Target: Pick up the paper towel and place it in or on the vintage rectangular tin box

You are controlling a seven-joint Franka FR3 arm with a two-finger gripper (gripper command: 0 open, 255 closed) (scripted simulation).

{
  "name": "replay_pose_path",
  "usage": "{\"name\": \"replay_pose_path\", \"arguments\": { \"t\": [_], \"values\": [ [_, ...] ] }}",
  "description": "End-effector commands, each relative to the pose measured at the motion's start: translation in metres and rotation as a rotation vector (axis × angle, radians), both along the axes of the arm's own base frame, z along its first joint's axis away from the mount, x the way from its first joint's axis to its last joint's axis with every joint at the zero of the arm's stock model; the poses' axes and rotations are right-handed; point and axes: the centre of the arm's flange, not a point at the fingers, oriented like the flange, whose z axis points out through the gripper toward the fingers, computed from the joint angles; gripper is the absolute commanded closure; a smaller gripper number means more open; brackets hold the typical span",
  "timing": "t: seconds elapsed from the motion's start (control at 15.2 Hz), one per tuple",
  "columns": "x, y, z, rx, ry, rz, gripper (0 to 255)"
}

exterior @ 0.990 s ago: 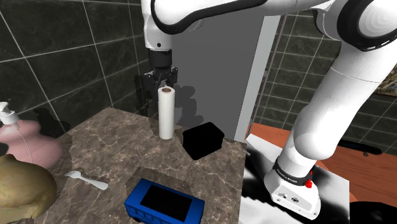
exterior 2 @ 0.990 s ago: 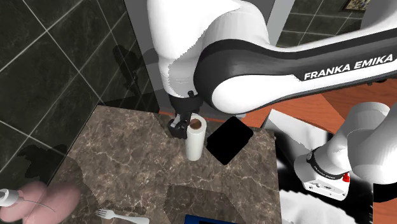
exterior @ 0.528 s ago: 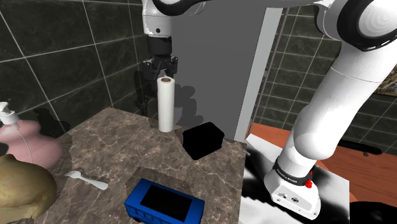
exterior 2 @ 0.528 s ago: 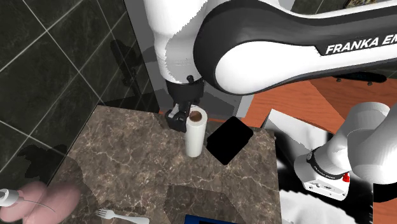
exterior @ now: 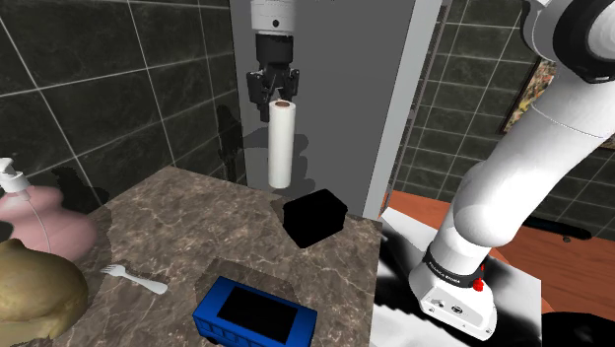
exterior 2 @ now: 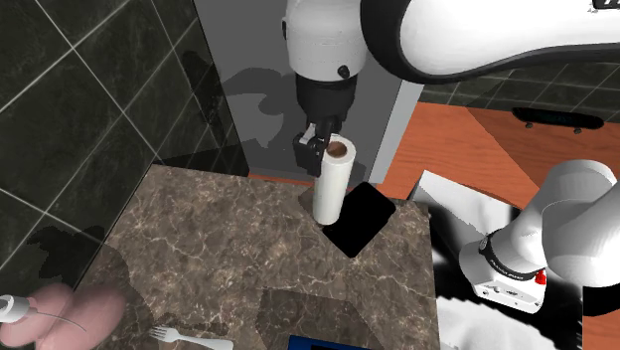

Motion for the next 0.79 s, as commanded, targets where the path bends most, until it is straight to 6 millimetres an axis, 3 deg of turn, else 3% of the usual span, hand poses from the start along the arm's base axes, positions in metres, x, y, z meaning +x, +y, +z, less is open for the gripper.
{"name": "replay_pose_path", "arguments": {
  "t": [0.0,0.46,0.73],
  "values": [
    [-0.013,-0.022,0.011,0.0,0.001,0.001,255],
    [-0.052,-0.101,0.052,0.0,0.001,0.001,255],
    [-0.052,-0.101,0.03,0.0,0.001,0.001,255]
  ]
}}
